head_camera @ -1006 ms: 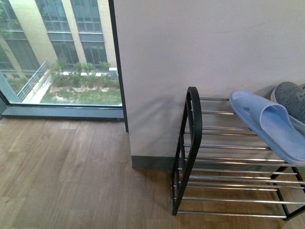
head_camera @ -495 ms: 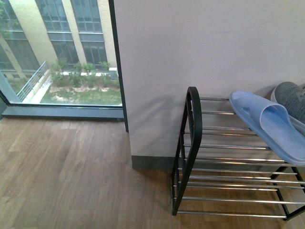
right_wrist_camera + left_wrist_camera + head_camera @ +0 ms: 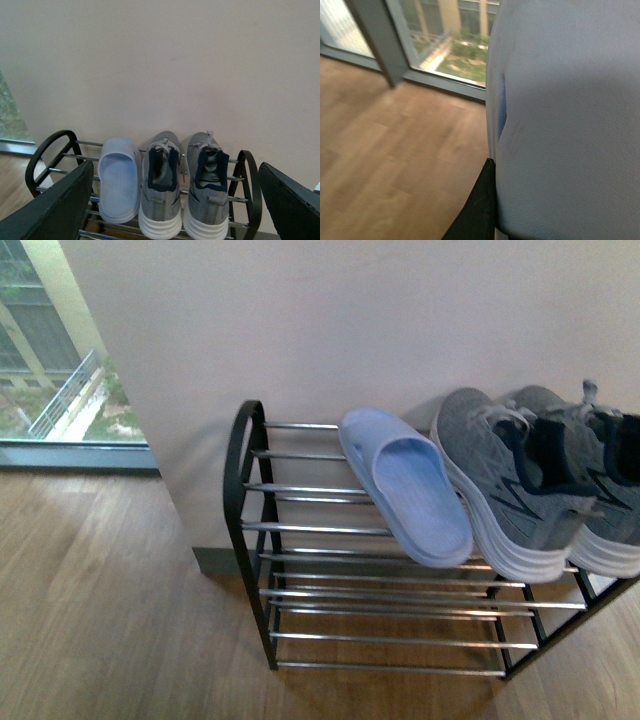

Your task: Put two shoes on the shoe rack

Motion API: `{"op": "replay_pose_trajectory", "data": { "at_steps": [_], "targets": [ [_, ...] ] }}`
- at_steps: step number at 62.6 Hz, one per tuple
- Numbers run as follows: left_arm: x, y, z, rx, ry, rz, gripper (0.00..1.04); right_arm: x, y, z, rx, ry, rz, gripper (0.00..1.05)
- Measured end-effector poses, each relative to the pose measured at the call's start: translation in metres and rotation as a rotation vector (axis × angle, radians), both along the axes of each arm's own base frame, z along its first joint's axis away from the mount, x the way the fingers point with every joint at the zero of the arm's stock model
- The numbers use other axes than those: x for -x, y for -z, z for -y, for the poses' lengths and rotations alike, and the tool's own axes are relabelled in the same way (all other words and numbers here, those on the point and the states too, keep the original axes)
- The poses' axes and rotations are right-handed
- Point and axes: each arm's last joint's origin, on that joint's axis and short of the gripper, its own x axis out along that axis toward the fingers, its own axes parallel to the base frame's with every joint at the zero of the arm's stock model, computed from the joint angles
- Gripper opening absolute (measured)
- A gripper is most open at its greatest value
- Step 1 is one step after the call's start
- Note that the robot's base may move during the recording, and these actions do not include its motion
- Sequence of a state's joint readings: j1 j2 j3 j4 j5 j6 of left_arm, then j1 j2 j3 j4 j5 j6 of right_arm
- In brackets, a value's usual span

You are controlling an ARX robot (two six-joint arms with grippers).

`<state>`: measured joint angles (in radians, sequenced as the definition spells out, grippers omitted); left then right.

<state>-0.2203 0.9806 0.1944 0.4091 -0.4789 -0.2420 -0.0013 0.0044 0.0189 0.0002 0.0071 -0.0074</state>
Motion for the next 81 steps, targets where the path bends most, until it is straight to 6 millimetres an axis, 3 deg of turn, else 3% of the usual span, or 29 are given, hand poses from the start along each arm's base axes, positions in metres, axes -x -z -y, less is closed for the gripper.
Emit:
{"op": "replay_pose_trajectory", "data": {
  "at_steps": [7,15,20,33,56,81],
  "targets": [
    [-0.027,-0.013,0.017,0.171,0.054,-0.011,0.02,0.0,0.0,0.0,0.0,-0.003,0.0,0.95],
    [-0.074,-0.022,0.046,0.323,0.15,-0.091,0.02,0.0,0.0,0.0,0.0,-0.004,0.0,0.95],
    [-0.107,-0.019,0.068,0.369,0.186,-0.174,0.02,0.0,0.0,0.0,0.0,-0.004,0.0,0.95],
    [-0.164,0.001,0.106,0.421,0.231,-0.385,0.02,0.0,0.0,0.0,0.0,-0.004,0.0,0.95],
    [-0.206,0.026,0.12,0.336,0.255,-0.595,0.02,0.0,0.0,0.0,0.0,-0.004,0.0,0.95],
    [-0.213,0.068,0.127,0.239,0.333,-0.755,0.02,0.0,0.0,0.0,0.0,-0.004,0.0,0.95]
  ]
}}
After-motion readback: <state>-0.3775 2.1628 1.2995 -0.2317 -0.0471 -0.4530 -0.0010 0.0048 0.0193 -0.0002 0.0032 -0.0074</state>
